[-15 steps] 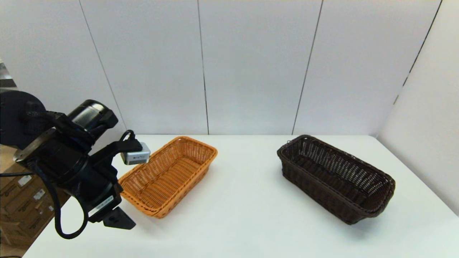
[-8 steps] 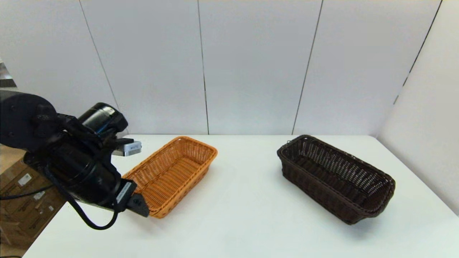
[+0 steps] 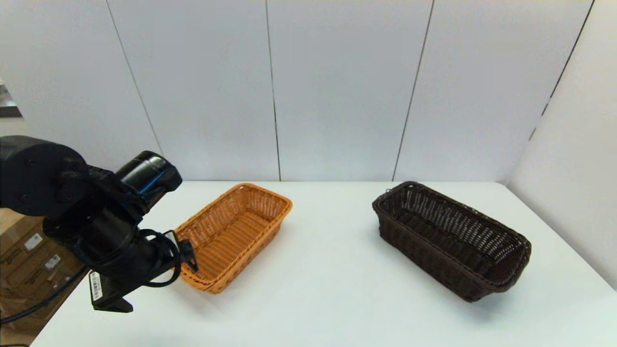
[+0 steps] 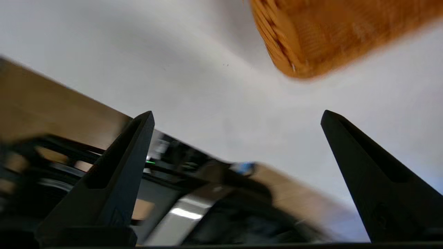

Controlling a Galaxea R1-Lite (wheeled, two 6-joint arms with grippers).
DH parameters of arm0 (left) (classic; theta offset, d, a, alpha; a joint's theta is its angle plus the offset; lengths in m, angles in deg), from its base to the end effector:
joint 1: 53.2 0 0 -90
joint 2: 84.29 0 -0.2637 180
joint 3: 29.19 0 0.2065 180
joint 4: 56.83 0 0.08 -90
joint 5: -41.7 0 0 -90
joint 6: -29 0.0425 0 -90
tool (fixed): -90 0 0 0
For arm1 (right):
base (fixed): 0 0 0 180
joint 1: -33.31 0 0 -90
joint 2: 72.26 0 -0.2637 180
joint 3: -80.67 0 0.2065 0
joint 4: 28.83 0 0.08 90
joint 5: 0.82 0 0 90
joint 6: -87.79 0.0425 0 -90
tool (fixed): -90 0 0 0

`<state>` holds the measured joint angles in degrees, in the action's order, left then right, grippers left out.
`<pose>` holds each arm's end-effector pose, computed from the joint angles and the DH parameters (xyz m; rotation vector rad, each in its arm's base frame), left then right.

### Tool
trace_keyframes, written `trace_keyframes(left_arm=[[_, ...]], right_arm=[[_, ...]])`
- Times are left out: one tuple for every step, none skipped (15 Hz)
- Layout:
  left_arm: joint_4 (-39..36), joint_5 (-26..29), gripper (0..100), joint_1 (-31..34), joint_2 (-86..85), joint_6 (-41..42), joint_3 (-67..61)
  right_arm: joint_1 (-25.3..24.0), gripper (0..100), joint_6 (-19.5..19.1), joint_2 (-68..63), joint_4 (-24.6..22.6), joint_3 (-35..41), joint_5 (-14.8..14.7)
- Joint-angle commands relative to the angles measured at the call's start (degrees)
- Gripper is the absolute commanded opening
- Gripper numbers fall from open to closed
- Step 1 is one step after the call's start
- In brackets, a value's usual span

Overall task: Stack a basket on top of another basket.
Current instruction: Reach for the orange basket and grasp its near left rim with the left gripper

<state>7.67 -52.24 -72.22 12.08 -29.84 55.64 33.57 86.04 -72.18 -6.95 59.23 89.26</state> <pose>0.2478 -0.0823 0.1020 -0.6072 1.2645 0.4528 0.0509 -0.0002 0.0746 -0.0305 0.0063 -0.0030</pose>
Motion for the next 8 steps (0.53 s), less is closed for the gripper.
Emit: trace_keyframes(left_arm=[[-4.3, 0.16, 100, 5.31, 1.37, -4.79, -2.31], [-6.06, 0.25, 100, 6.89, 2.16, -4.96, -2.31], [-7.9, 0.95, 100, 8.03, 3.39, -4.79, -2.31], [-9.4, 1.65, 100, 8.91, 5.76, -4.88, -1.78], [-10.36, 1.65, 100, 9.44, 7.96, -4.88, -0.99], [-10.54, 1.74, 100, 10.14, 10.07, -4.96, 0.07], [-10.63, 1.92, 100, 10.32, 11.48, -5.05, 0.94], [-10.63, 2.0, 100, 10.49, 12.44, -5.14, 1.65]], right_arm=[[0.0, 100, 0.0, -0.07, 0.0, 0.0, 0.01], [0.0, 100, 0.0, -0.07, 0.0, 0.0, 0.01], [0.0, 100, 0.0, -0.07, 0.0, 0.0, 0.01], [0.0, 100, 0.0, -0.07, 0.0, 0.0, 0.01], [0.0, 100, 0.0, -0.07, 0.0, 0.0, 0.01], [0.0, 100, 0.0, -0.07, 0.0, 0.0, 0.01], [0.0, 100, 0.0, -0.07, 0.0, 0.0, 0.01], [0.0, 100, 0.0, -0.07, 0.0, 0.0, 0.01]])
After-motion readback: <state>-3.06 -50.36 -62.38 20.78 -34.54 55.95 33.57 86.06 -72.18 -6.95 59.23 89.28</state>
